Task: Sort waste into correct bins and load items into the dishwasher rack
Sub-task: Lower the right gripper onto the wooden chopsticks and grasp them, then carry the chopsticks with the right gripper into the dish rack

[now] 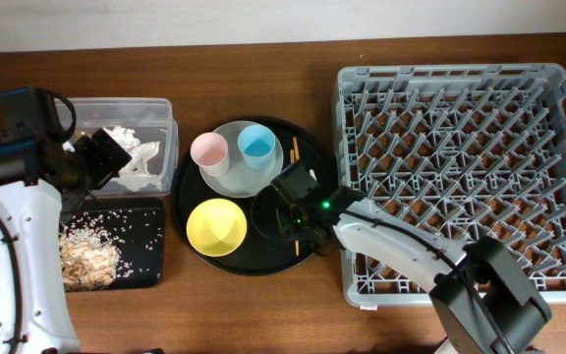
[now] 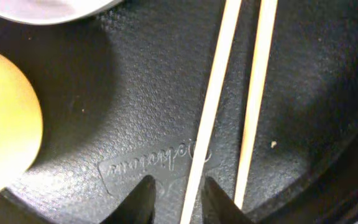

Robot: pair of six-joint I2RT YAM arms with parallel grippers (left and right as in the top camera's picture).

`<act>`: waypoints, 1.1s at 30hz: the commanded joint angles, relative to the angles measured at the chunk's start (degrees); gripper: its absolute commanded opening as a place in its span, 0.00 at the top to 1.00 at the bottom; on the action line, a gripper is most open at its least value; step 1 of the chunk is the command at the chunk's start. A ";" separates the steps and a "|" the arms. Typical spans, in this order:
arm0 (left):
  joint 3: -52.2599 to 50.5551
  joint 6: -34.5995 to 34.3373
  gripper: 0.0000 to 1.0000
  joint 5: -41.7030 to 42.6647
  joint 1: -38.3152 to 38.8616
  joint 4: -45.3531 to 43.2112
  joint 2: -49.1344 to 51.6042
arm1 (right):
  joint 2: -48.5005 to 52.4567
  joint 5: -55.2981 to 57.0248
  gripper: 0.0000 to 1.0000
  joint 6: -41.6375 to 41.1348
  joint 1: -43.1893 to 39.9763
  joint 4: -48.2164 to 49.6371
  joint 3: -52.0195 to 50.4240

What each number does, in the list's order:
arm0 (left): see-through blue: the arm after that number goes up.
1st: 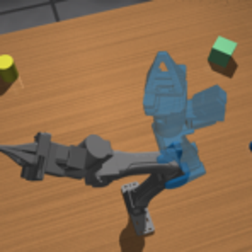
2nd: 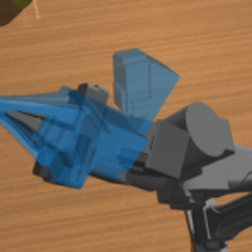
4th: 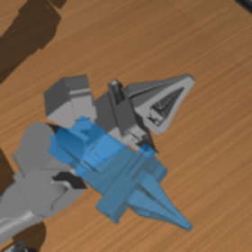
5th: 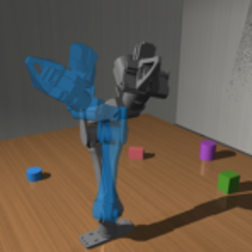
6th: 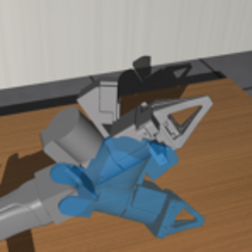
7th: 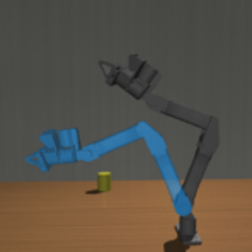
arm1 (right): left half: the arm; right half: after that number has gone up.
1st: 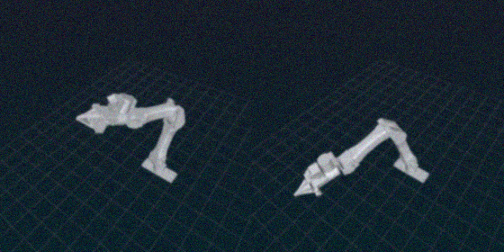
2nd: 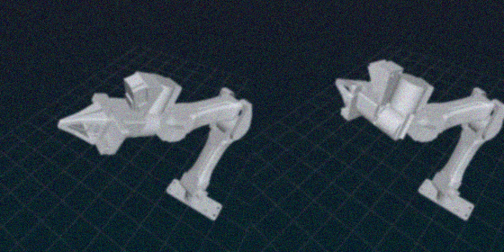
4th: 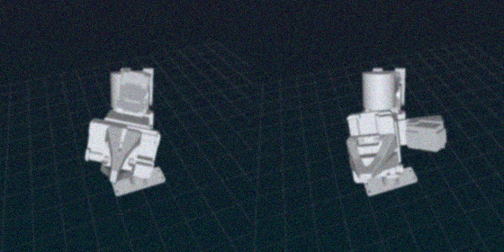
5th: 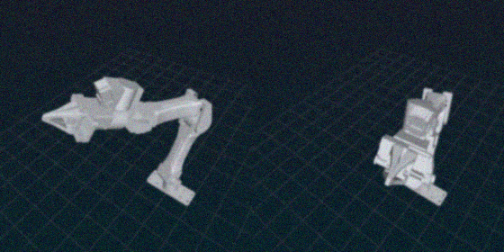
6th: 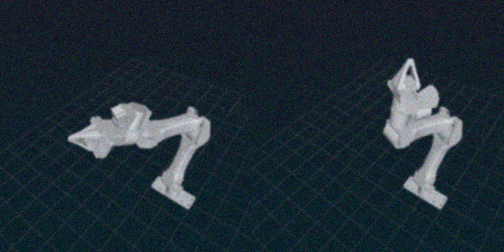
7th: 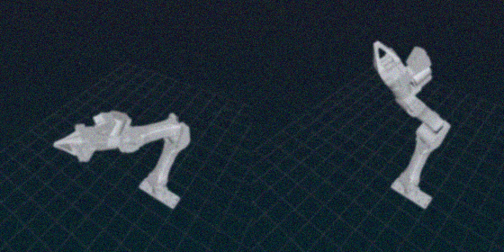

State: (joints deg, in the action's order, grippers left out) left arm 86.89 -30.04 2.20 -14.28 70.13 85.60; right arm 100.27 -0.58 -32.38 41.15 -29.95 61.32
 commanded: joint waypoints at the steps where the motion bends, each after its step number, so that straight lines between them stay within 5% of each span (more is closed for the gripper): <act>1: 0.37 0.09 0.01 0.15 -0.13 0.04 -0.98 | 0.50 7.04 0.76 -1.62 2.58 0.07 0.72; 5: 0.37 0.09 0.01 0.15 -0.13 0.04 -0.98 | 0.52 14.45 0.76 -2.86 5.09 -0.04 0.72; 19: 0.37 0.09 0.01 0.15 -0.13 0.04 -0.98 | 8.22 12.85 0.77 -3.13 4.98 2.36 0.61; 22: 0.37 0.09 0.01 0.15 -0.13 0.04 -0.98 | 8.09 12.68 0.96 -3.76 4.98 2.29 0.63; 33: 0.37 0.09 0.01 0.15 -0.13 0.04 -0.98 | -9.81 17.90 0.96 -5.70 4.96 -8.90 5.51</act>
State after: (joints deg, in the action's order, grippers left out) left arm 86.89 -30.04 2.20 -14.28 70.13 85.60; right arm 96.03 15.22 -39.03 45.84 -38.59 65.45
